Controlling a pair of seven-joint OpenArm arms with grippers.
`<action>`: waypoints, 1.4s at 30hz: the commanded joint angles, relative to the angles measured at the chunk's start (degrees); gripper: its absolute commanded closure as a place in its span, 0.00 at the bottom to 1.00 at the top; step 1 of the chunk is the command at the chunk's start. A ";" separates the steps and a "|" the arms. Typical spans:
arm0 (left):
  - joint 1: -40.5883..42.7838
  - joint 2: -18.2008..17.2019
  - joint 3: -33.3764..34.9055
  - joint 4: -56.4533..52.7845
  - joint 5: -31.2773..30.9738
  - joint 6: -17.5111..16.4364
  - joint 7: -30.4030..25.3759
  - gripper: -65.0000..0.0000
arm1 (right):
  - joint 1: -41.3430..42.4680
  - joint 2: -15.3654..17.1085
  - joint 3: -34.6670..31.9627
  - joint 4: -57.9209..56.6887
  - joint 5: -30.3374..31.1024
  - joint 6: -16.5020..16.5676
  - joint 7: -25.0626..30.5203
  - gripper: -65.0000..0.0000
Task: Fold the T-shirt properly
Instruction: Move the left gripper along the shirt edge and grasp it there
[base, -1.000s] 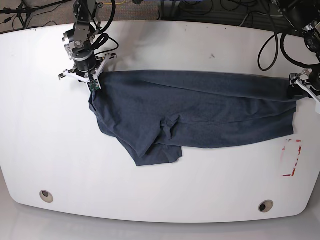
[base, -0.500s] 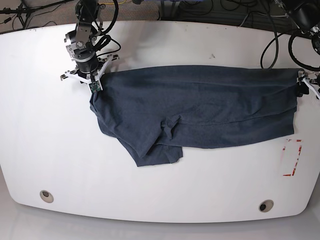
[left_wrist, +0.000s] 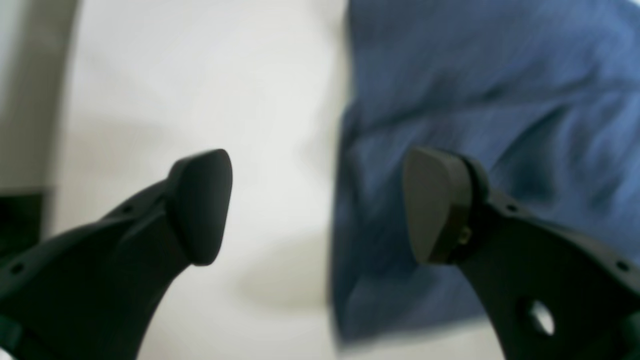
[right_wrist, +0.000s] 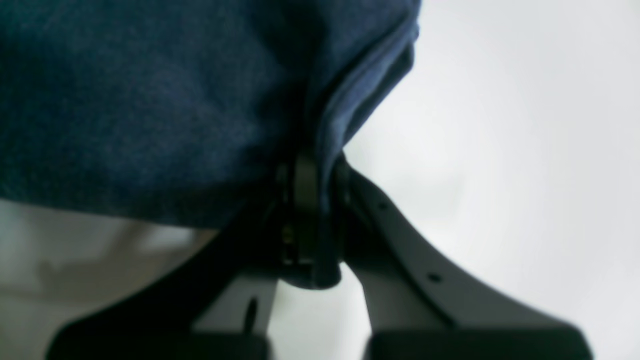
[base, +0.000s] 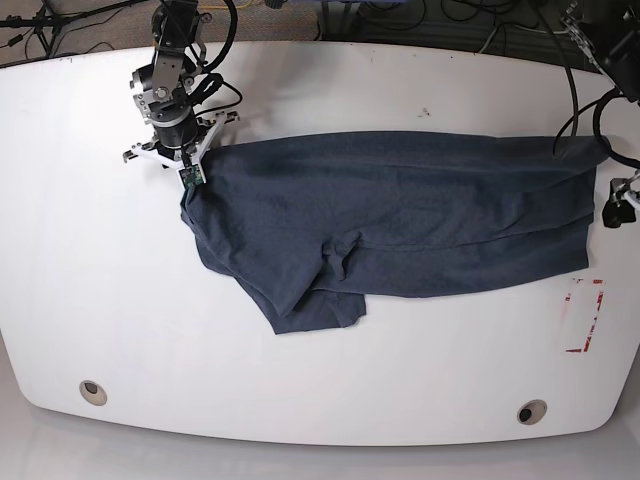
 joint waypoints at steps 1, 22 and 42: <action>-3.08 -2.32 2.84 -3.83 -0.98 -0.08 -3.11 0.22 | 0.58 0.20 0.07 0.81 0.30 -0.11 1.03 1.00; -13.19 -3.73 17.78 -29.67 -1.07 6.03 -24.91 0.22 | 1.11 0.20 0.07 0.81 0.30 -0.11 1.03 1.00; -16.44 -4.96 29.39 -41.36 -1.16 10.78 -32.91 0.22 | 2.43 0.20 0.07 0.72 0.30 -0.03 1.03 1.00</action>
